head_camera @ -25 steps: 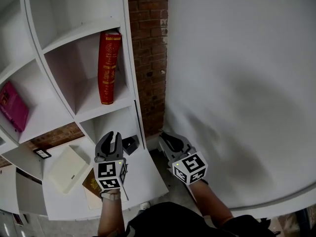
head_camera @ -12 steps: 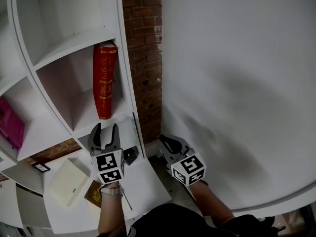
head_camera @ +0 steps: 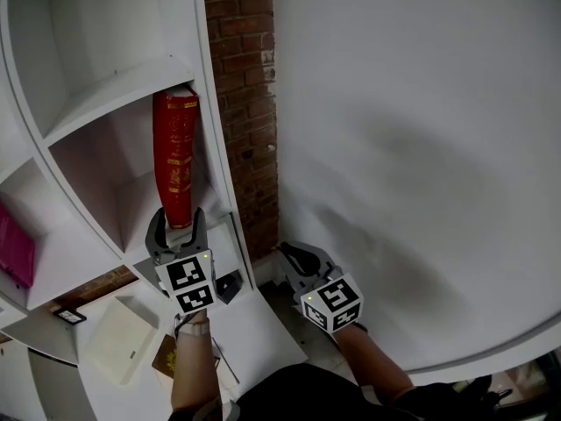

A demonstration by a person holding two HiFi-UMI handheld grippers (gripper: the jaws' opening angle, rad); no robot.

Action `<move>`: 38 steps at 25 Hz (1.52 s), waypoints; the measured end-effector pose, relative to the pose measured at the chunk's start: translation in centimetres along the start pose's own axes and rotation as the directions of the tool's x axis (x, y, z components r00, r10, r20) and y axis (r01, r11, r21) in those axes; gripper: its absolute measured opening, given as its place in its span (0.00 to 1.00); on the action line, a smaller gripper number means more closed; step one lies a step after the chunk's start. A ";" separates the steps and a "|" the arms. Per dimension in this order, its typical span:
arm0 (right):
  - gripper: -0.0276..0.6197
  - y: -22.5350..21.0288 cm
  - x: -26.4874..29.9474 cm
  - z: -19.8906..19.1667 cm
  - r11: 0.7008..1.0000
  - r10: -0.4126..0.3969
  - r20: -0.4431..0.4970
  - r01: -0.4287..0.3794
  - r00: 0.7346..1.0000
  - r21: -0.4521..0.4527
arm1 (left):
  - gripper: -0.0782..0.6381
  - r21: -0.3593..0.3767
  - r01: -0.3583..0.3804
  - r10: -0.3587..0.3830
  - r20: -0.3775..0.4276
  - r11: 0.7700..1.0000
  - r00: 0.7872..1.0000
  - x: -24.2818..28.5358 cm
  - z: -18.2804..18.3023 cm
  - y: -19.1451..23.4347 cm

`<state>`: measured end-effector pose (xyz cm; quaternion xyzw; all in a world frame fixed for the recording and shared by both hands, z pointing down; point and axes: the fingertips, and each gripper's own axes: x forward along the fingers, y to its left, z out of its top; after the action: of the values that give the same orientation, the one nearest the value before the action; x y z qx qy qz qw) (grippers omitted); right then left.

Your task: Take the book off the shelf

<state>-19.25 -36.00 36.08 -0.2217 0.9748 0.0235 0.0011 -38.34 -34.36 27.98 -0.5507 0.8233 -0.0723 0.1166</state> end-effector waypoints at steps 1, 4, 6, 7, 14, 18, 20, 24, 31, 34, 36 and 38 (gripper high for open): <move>0.09 -0.1 0.1 -0.1 1.000 -0.006 -0.002 0.006 1.000 0.000 | 0.52 0.005 -0.003 0.003 0.003 1.000 1.000 0.4 0.2 0.1; 0.09 -0.6 0.1 -0.3 1.000 -0.024 -0.008 0.025 1.000 0.006 | 0.52 0.025 -0.016 0.016 0.006 1.000 1.000 1.5 0.5 0.4; 0.09 -1.3 0.3 -0.3 0.999 -0.032 -0.011 0.032 0.999 0.011 | 0.52 0.029 -0.025 0.025 0.003 0.999 1.000 2.3 0.7 0.4; 0.09 -1.7 0.4 -0.3 0.999 -0.035 -0.014 0.035 0.999 0.013 | 0.52 0.029 -0.029 0.029 0.000 0.999 1.000 2.8 0.8 0.4; 0.09 -2.7 0.6 -0.5 0.999 -0.048 -0.019 0.048 0.999 0.022 | 0.51 0.050 -0.059 0.060 -0.024 0.997 0.998 4.2 0.7 0.6; 0.09 -2.8 0.5 -0.8 0.998 -0.049 -0.023 0.049 0.999 0.025 | 0.48 0.061 -0.075 0.077 -0.023 0.995 0.997 4.2 0.6 0.8; 0.09 -2.8 0.4 -0.9 0.998 -0.050 -0.024 0.050 0.998 0.027 | 0.47 0.056 -0.073 0.075 -0.025 0.996 0.997 4.1 0.6 0.9; 0.09 -2.8 -0.1 -1.2 0.998 -0.047 -0.018 0.047 0.999 0.031 | 0.46 0.045 -0.081 0.082 -0.021 0.996 0.996 3.6 0.5 0.9; 0.09 -2.7 -1.2 -0.9 0.999 -0.040 -0.017 0.040 0.999 0.036 | 0.46 0.037 -0.086 0.087 -0.022 0.996 0.996 2.3 0.8 1.0; 0.09 -2.5 -1.8 -0.9 0.999 -0.030 -0.016 0.031 0.999 0.037 | 0.45 0.046 -0.090 0.091 -0.024 0.995 0.996 1.4 1.0 0.7; 0.09 -2.2 -2.2 -0.9 0.999 -0.023 -0.014 0.023 1.000 0.037 | 0.45 0.054 -0.094 0.096 -0.025 0.994 0.995 0.8 1.1 0.6; 0.09 -1.9 -2.6 -0.9 0.999 -0.016 -0.014 0.017 1.000 0.037 | 0.45 0.057 -0.099 0.100 -0.023 0.993 0.995 0.0 1.2 0.5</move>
<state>-16.07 -36.61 36.89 -0.2298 0.9732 0.0040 -0.0015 -38.50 -34.15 26.65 -0.5045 0.8489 -0.0964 0.1246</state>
